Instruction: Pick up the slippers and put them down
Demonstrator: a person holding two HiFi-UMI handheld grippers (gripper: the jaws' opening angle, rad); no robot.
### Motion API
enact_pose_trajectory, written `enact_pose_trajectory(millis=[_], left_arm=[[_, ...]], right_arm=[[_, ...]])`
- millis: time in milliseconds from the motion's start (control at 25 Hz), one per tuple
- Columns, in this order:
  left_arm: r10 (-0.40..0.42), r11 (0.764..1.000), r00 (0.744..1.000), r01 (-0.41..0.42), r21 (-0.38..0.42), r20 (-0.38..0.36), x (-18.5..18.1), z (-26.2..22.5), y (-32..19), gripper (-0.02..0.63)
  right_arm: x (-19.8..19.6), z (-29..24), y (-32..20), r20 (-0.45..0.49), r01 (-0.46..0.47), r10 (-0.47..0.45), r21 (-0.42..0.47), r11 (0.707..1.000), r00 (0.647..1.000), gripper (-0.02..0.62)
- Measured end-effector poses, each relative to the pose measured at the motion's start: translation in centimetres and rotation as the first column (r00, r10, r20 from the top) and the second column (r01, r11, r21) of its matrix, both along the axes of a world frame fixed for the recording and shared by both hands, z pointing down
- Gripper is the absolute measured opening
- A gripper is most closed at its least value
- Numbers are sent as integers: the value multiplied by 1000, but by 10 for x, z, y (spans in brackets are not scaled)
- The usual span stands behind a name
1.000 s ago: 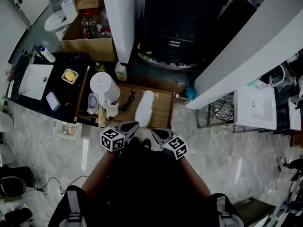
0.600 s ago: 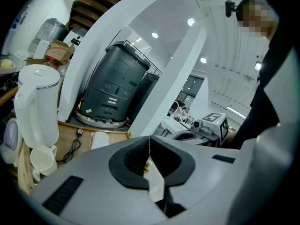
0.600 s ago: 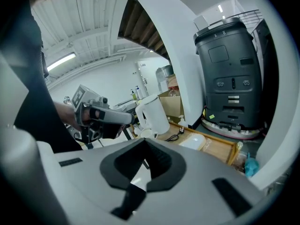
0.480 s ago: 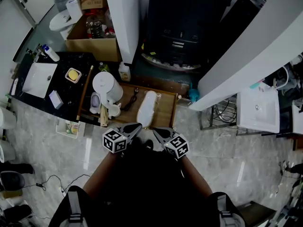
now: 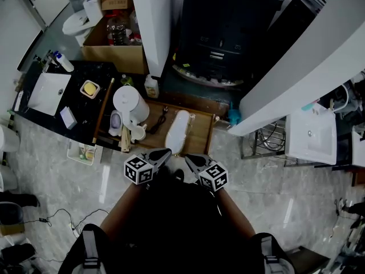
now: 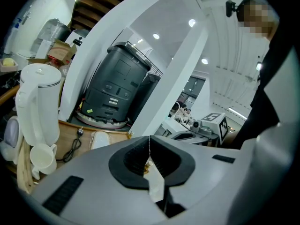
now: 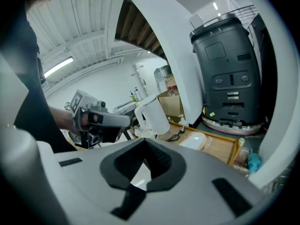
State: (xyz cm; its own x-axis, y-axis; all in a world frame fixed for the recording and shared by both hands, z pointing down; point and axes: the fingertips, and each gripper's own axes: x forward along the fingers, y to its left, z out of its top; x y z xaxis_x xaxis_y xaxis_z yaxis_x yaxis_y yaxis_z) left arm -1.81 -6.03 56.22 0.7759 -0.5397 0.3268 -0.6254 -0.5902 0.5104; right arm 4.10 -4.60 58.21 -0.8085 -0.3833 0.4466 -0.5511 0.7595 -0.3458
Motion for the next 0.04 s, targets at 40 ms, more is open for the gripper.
enact_pose_trajectory(millis=[40], left_arm=[[-1, 1000, 1000, 1, 0, 0, 0, 0, 0, 15]], right_arm=[[0, 0, 0, 9, -5, 5, -7, 1000, 1000, 8]])
